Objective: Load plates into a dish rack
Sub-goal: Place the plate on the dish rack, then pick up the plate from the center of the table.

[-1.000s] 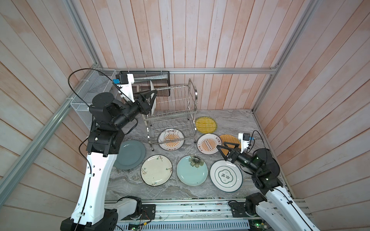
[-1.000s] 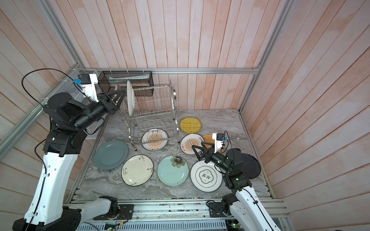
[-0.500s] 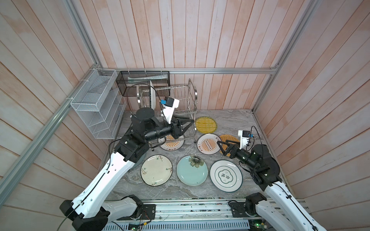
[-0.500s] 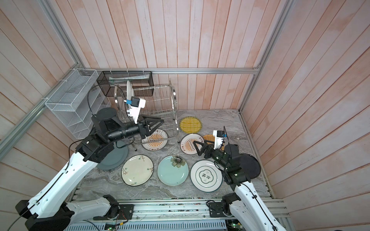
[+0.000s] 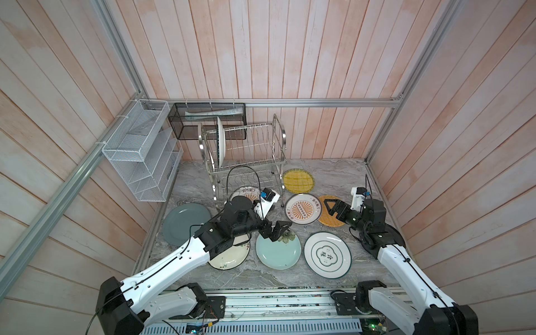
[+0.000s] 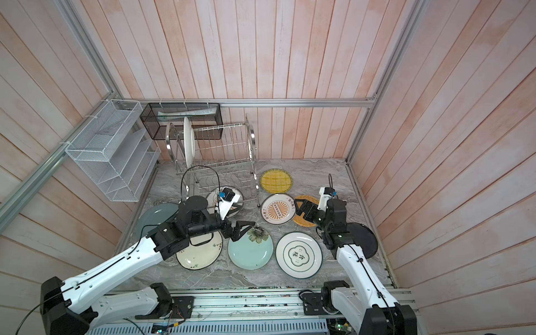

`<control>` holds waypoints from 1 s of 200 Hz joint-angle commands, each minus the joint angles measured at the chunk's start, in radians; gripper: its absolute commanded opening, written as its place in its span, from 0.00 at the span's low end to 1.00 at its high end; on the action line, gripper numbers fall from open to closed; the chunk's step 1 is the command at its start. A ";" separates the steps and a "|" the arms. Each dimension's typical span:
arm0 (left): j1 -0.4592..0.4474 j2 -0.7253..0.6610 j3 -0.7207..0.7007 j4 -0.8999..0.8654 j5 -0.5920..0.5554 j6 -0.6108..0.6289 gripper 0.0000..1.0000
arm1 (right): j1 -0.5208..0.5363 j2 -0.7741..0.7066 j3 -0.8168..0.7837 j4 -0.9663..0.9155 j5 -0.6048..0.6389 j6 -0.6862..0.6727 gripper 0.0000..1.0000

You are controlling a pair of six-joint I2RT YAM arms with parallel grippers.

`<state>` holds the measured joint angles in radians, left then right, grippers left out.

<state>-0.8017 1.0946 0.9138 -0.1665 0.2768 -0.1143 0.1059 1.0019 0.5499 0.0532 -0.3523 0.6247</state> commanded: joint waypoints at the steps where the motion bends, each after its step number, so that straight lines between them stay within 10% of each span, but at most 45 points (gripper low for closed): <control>1: -0.003 -0.003 -0.016 0.102 -0.063 0.061 1.00 | -0.002 0.078 -0.010 0.029 0.017 0.000 0.92; 72: -0.131 -0.001 -0.076 0.101 -0.295 0.260 1.00 | 0.006 0.352 0.085 0.091 0.040 -0.037 0.80; 200: -0.144 0.056 -0.066 0.091 -0.266 0.249 1.00 | 0.045 0.656 0.264 0.079 -0.056 -0.048 0.39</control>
<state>-0.9432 1.1484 0.8490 -0.0822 0.0177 0.1207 0.1352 1.6390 0.7868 0.1410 -0.3897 0.5755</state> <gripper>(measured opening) 0.999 0.424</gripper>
